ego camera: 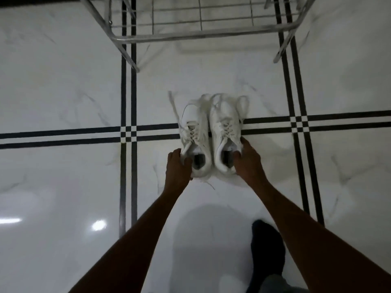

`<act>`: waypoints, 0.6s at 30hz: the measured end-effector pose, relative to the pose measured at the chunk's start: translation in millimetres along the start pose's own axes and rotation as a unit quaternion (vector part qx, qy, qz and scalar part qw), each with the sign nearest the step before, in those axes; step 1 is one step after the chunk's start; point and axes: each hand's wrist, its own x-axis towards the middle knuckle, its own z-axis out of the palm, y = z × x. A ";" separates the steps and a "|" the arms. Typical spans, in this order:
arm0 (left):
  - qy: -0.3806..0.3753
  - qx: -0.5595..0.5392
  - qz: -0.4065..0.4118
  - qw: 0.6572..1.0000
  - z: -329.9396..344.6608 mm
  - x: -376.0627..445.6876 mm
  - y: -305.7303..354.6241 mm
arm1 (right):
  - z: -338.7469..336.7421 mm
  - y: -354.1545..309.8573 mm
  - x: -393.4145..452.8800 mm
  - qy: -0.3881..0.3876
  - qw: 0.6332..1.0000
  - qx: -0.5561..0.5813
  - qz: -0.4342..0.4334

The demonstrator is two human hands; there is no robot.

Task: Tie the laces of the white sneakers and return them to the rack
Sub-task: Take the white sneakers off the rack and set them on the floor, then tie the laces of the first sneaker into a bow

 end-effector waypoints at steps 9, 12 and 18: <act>0.050 -0.035 0.042 0.997 -28.9 -5.2 15.5 | 14.2 -41.6 -24.5 0.136 0.955 -0.138 -0.222; 0.042 -0.039 0.072 0.996 -32.6 10.6 26.3 | 34.9 -66.1 -1.4 0.035 0.963 -0.169 -0.208; 0.053 -0.049 0.135 0.988 -28.2 34.5 20.6 | 58.0 -74.3 23.3 0.012 0.965 -0.165 -0.204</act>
